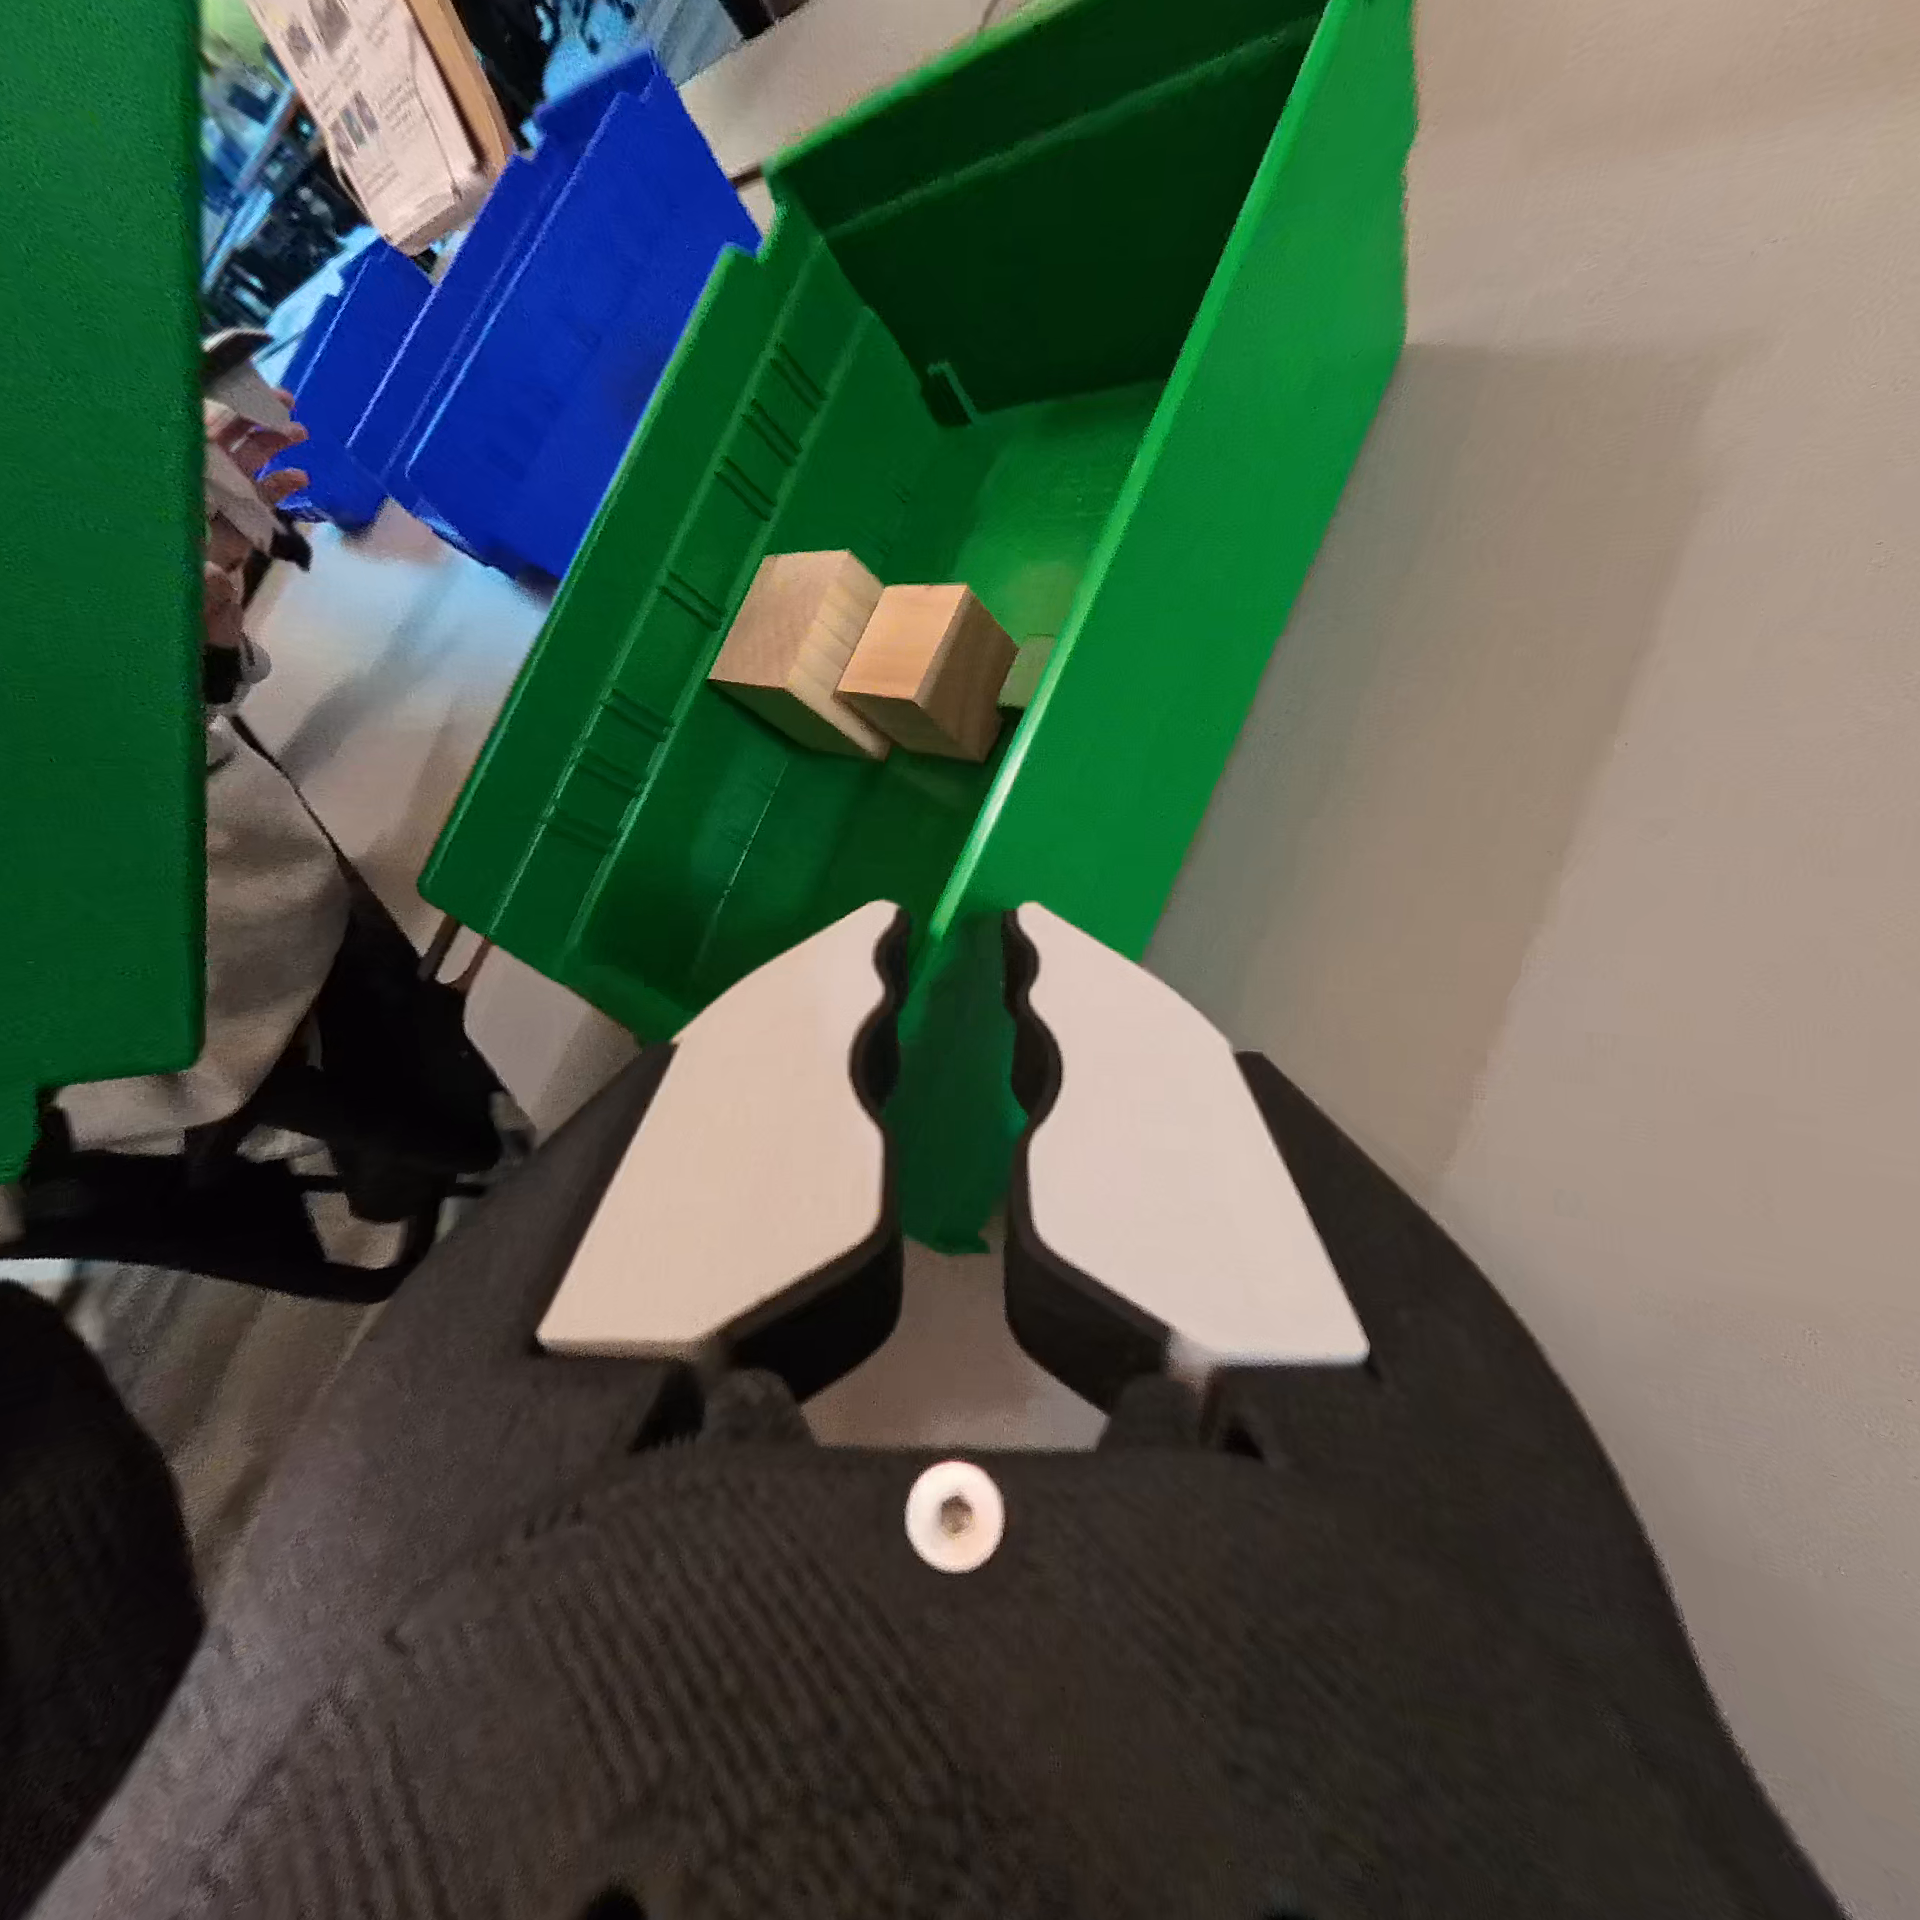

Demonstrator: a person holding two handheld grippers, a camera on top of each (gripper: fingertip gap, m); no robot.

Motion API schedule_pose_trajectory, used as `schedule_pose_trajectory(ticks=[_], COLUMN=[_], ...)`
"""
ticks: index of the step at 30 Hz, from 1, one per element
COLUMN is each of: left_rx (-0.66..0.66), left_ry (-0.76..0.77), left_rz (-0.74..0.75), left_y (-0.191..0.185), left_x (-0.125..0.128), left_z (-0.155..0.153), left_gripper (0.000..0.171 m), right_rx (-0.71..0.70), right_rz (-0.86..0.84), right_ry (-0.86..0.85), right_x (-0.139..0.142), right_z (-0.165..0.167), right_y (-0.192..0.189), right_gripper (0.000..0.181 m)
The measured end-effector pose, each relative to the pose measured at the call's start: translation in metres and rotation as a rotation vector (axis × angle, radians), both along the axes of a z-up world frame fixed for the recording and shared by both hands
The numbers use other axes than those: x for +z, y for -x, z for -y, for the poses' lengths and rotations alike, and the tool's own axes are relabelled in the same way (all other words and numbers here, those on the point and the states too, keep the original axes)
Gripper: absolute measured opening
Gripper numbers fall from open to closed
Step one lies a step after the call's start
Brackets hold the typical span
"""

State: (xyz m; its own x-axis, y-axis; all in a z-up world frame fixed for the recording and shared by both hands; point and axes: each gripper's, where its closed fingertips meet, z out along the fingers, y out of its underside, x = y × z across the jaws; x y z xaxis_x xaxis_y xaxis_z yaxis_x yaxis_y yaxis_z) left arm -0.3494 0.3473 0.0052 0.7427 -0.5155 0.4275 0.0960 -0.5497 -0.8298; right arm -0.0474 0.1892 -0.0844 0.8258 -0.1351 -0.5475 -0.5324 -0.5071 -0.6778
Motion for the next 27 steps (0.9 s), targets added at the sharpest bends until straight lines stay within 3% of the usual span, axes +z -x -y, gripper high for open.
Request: schedule_pose_trajectory(ticks=[3, 9, 13, 17, 22, 27], left_rx=[-0.069, -0.294, -0.471, -0.718, -1.006, -1.057], left_ry=[-0.029, -0.084, -0.14, -0.123, -0.027, 0.044], left_rz=[0.014, -0.018, -0.122, -0.204, -0.295, -0.437], left_y=[-0.026, -0.119, -0.206, -0.31, -0.439, -0.537], left_x=[0.011, 0.033, 0.033, 0.027, 0.005, -0.053], left_z=[0.008, 0.048, 0.099, 0.17, 0.258, 0.308], left_gripper=[0.009, 0.009, 0.009, 0.01, 0.009, 0.008], right_rx=[-0.046, -0.179, -0.303, -0.4, -0.568, -0.633], right_rz=[0.109, 0.166, 0.168, 0.23, 0.349, 0.305], right_ry=[-0.064, -0.148, -0.149, -0.113, -0.108, -0.147], right_x=[0.021, 0.047, 0.044, 0.038, 0.027, 0.011], right_z=[0.022, 0.107, 0.189, 0.286, 0.392, 0.438], right_y=[-0.029, -0.121, -0.192, -0.253, -0.305, -0.318], right_gripper=[0.005, 0.012, 0.016, 0.01, 0.012, 0.016])
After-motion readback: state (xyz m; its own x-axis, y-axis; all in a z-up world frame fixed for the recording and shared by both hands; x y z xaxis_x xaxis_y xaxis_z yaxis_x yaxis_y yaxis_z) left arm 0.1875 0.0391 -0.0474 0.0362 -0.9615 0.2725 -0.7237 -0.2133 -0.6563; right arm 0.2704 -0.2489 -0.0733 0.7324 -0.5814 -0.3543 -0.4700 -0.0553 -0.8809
